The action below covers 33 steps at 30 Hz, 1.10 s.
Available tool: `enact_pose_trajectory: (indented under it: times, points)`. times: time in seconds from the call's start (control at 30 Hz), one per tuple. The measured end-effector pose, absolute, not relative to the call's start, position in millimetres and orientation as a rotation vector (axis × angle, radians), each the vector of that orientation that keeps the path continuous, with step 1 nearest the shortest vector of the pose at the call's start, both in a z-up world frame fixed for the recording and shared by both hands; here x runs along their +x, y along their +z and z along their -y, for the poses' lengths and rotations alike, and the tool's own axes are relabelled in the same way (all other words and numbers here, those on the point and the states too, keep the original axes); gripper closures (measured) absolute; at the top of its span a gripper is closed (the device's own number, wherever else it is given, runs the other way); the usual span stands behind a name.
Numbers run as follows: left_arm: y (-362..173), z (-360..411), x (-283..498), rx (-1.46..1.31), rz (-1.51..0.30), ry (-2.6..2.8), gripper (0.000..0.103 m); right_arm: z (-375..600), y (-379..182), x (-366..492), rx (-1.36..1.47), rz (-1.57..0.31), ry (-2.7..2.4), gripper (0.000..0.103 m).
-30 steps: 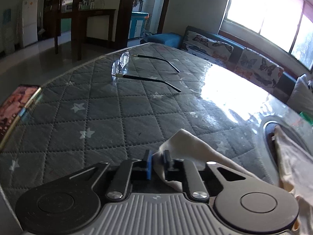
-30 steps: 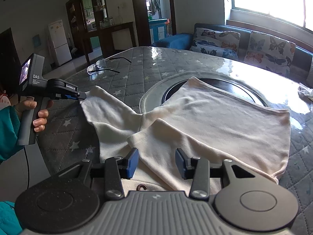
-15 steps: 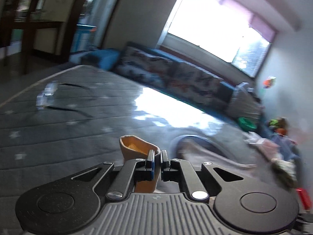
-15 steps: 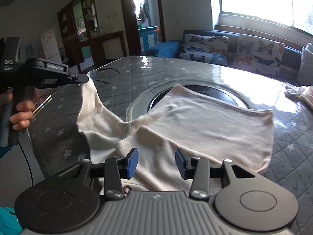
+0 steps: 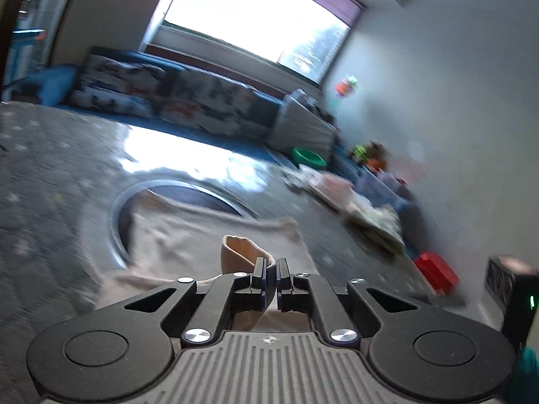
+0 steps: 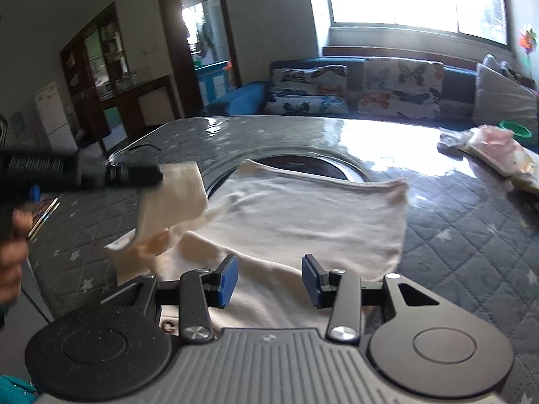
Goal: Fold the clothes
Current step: 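Carry the sleeve with the left gripper across the shirt body and release, then grasp the shirt side edge with the right gripper and fold it inward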
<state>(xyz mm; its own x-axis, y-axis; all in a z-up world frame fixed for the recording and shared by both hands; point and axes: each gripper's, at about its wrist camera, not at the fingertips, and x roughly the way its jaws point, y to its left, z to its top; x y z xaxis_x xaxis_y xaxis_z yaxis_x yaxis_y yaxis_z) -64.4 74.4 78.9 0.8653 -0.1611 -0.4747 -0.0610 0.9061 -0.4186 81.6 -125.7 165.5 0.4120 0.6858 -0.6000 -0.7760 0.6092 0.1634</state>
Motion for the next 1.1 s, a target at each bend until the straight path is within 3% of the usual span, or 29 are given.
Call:
enact_pose_trajectory:
  times: [0.23,0.3,0.43,0.57,0.93,1.1]
  points:
    - [48.2,-48.0,-62.0,-0.375,-0.656,-0.159,0.090,134.1,159.9,90.3,-0.110,-0.721,0.878,0.061]
    - [42.8,-44.0,-66.0,-0.353,-0.674,-0.180,0.076,131.4,157.1,90.7,-0.111,-0.731,0.883,0.061]
    - [44.7,-53.3,-84.1,-0.306,-0.650,-0.170,0.070,124.1,151.0,90.0,-0.111,-0.756,0.904,0.061]
    - [50.1,-79.6,-108.7,-0.264,-0.608,-0.095,0.055,116.1,141.2,87.0,-0.115,-0.794,0.927,0.061]
    - [34.7,-140.1,-158.3,-0.221,-0.658,0.122,0.046,98.0,118.2,84.2,-0.146,-0.870,0.937,0.063]
    - [20.2,-136.0,-153.4,-0.187,-0.706,0.135,0.046,92.1,119.1,80.5,-0.176,-0.857,0.935,0.089]
